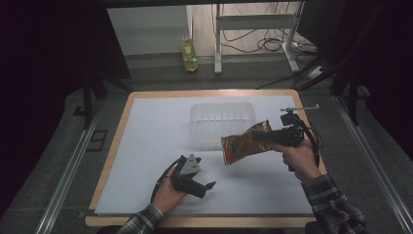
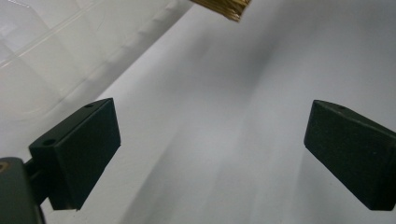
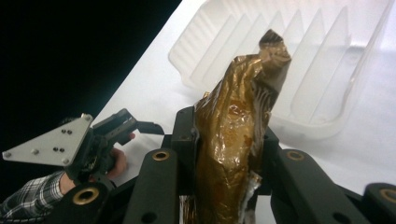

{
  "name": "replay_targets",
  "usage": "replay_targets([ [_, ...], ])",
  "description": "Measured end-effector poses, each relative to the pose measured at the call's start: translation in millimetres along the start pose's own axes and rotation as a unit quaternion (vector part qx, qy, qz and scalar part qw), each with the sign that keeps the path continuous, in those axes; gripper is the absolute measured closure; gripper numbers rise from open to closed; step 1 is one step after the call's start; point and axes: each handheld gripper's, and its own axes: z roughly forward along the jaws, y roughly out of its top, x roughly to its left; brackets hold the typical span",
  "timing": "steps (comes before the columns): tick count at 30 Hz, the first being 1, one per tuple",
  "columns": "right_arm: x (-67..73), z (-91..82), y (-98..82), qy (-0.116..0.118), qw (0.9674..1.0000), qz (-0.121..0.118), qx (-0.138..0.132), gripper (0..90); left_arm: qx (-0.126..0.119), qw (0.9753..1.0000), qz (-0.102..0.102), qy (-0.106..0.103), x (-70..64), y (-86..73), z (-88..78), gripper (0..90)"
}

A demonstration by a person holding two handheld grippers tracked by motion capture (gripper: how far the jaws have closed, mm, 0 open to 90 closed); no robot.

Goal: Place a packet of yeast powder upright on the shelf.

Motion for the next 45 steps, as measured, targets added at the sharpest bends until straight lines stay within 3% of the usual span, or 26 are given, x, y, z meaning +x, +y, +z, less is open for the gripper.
replay_targets([
  [22,1.0,-0.5,42.4,-0.033,0.9991,-0.004,-0.027,70.2,0.0,1.0,0.008,0.002,-2.4,0.2,1.8,3.2],
  [30,1.4,12.5,63.9,-0.055,0.9979,-0.003,-0.034,70.3,-0.006,0.9999,0.005,0.007,-0.8,0.1,0.0,2.9],
  [37,-1.1,23.7,72.4,-0.069,0.9972,-0.003,-0.031,70.3,-0.011,0.9999,0.004,0.011,0.1,0.2,-0.9,2.7],
  [45,-7.0,38.8,82.3,-0.109,0.9938,-0.005,-0.02,70.2,-0.015,0.9998,0.001,0.014,2.1,-0.1,-2.3,2.0],
])
